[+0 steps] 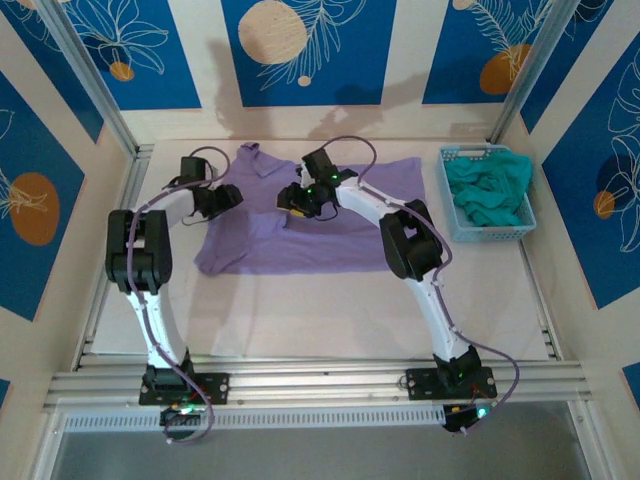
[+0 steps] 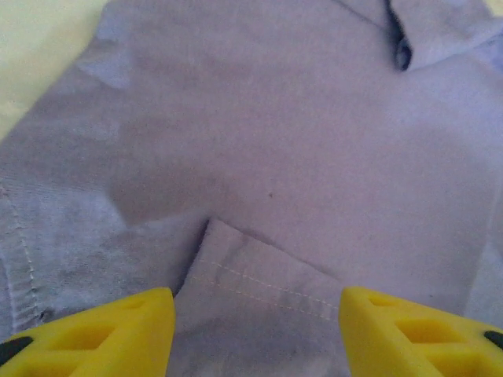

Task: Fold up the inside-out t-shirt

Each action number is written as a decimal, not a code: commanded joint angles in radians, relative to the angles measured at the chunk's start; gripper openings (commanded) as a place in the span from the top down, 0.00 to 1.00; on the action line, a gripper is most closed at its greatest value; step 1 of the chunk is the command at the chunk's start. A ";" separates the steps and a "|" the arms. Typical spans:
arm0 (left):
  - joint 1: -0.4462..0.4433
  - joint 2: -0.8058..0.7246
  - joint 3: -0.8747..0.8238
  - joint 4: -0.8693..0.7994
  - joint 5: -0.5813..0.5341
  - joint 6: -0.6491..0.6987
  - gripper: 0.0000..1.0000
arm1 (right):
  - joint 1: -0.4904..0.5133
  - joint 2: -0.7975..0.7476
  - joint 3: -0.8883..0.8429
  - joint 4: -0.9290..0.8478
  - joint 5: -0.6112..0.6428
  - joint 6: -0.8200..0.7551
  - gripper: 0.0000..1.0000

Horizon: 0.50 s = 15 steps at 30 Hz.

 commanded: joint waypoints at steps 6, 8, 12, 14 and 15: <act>0.005 0.107 0.103 -0.092 0.028 0.053 0.51 | -0.006 0.099 0.093 0.022 -0.128 0.124 0.56; 0.005 0.117 0.111 -0.088 0.037 0.053 0.55 | -0.008 0.116 0.116 0.022 -0.133 0.134 0.62; 0.005 0.130 0.133 -0.087 0.033 0.055 0.66 | -0.012 0.134 0.144 0.037 -0.125 0.138 0.76; 0.006 0.142 0.150 -0.098 0.030 0.059 0.71 | -0.015 0.142 0.157 0.036 -0.123 0.141 0.82; 0.005 0.144 0.159 -0.106 0.029 0.061 0.75 | -0.018 0.145 0.161 0.038 -0.122 0.143 0.84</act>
